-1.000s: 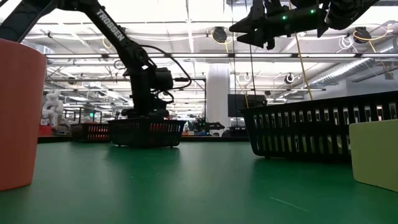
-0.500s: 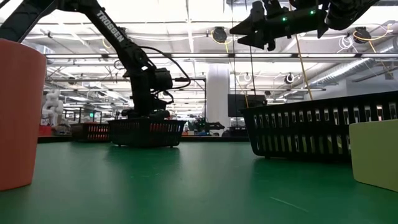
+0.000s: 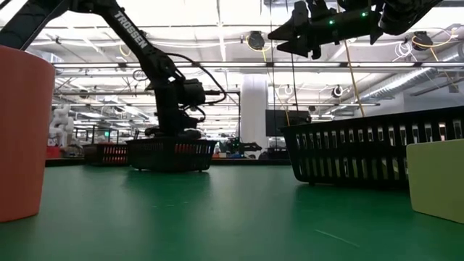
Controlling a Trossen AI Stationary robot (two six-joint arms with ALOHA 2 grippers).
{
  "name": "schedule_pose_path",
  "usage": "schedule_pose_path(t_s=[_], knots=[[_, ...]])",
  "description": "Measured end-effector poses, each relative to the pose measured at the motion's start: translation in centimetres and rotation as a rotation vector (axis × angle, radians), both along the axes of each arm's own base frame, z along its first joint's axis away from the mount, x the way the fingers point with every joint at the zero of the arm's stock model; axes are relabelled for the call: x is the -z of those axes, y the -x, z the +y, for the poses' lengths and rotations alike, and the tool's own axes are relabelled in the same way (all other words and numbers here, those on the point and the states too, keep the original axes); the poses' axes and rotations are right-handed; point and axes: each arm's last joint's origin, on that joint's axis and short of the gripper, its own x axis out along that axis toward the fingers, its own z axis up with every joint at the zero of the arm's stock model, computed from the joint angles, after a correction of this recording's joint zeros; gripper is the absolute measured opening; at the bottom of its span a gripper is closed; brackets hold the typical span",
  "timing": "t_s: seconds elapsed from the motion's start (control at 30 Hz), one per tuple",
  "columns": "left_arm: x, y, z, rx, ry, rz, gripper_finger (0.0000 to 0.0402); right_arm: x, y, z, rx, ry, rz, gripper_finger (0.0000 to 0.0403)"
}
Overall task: Sort & place blocks by color
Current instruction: Put the red block into the middle black bin
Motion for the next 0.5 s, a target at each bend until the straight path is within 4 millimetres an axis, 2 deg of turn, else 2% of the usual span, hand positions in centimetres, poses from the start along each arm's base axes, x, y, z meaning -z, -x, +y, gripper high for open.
schedule_pose_path(t_s=[0.1,0.27,0.4,0.5], knots=[[-1.3,0.4,-0.5,0.011,0.005,0.002,0.0130,0.1,0.0,0.0,0.000,-0.002,0.005,0.0302],[-5.0,0.2,-2.2,0.052,-0.041,-0.052,0.0130,0.1,0.0,0.0,0.000,-0.002,0.004,0.0302],[-8.0,-0.2,-5.2,0.124,-0.058,-0.097,0.0130,0.1,0.0,0.0,0.000,-0.002,0.005,0.0302],[-9.4,-0.5,-8.5,0.187,-0.033,-0.085,0.0130,0.1,0.0,0.0,0.000,-0.004,0.009,0.0302]])
